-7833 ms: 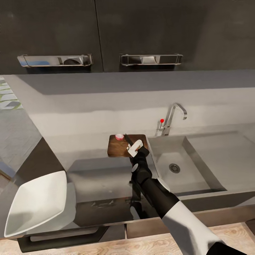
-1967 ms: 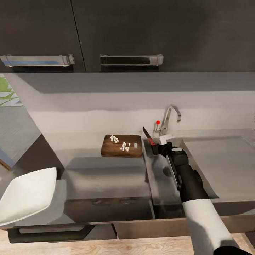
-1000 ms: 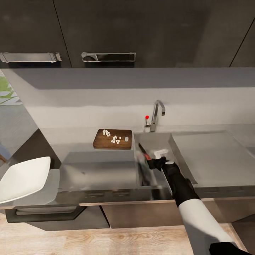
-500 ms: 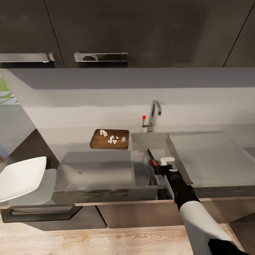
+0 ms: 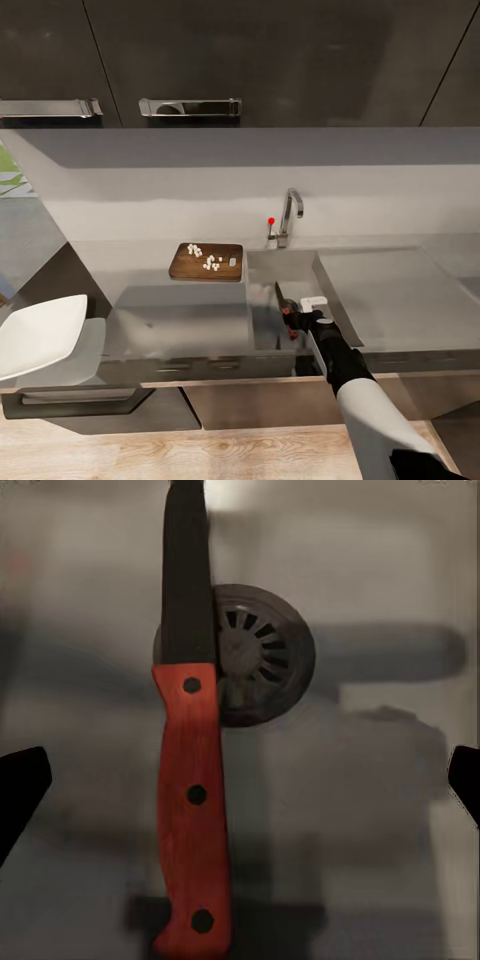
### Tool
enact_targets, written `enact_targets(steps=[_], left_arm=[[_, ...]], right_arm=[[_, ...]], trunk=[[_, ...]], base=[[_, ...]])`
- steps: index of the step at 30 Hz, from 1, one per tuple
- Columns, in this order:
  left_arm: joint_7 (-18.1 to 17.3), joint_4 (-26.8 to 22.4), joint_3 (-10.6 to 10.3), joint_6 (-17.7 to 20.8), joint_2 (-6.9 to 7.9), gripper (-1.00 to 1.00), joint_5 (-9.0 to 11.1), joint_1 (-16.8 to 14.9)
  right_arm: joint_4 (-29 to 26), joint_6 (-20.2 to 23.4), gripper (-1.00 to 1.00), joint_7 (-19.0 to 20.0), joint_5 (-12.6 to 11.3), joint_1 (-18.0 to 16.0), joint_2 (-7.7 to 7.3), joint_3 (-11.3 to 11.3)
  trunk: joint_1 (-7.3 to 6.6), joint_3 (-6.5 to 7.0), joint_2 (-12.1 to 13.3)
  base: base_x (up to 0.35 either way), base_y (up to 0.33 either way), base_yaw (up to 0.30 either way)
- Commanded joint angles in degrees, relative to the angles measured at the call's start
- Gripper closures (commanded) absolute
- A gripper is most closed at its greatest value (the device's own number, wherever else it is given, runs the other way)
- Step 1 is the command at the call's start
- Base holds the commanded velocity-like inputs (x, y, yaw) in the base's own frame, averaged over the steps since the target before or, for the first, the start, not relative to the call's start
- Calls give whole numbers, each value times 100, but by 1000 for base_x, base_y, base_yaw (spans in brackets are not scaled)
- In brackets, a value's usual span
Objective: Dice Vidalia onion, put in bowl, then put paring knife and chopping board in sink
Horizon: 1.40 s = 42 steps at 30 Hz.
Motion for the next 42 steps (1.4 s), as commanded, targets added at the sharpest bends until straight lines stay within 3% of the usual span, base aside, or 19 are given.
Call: enact_targets(steps=[1, 5, 8, 12, 13, 16, 18, 21, 42], left_arm=[[37, -9, -50, -9, 6, -100, 45, 1], [37, -9, -53, -9, 7, -100, 46, 1], [37, -9, -52, -9, 6, -100, 45, 1], [37, -9, -48, -9, 7, -100, 45, 1], [37, -9, -48, -9, 7, -100, 45, 1], [37, -9, -49, -9, 7, -100, 46, 2], [37, -9, -50, -9, 6, -100, 45, 3], [37, -9, -52, -9, 7, -100, 45, 2], [37, -9, -50, -2, 7, -100, 50, 1]], right_arm=[[-16, 27, -100, 39, 60, -3, 8, -27], [-247, 33, -100, 43, 62, -3, 7, -19], [-1369, 211, -100, 51, 48, -3, 9, -1], [-3013, 1397, -100, 353, 44, 28, 81, 11], [-3273, 1470, -100, 454, 48, 96, 86, 35], [-3961, 1586, -100, 655, 63, 392, 94, 585], [-4046, 1595, -100, 672, 65, 441, 95, 784], [-4079, 1599, -100, 685, 63, 484, 95, 862], [-4073, 1609, -100, 692, 54, 498, 87, 874]], trunk=[[4, -9, -10], [4, -9, -10], [4, -9, -10], [4, -9, -10], [4, -9, -10], [4, -9, -10], [4, -9, -10], [4, -9, -10], [4, -9, -10]], base=[[0, 0, 0], [0, 0, 0], [0, 0, 0], [0, 0, 0], [0, 0, 0], [0, 0, 0], [0, 0, 0], [0, 0, 0], [45, 221, 0]])
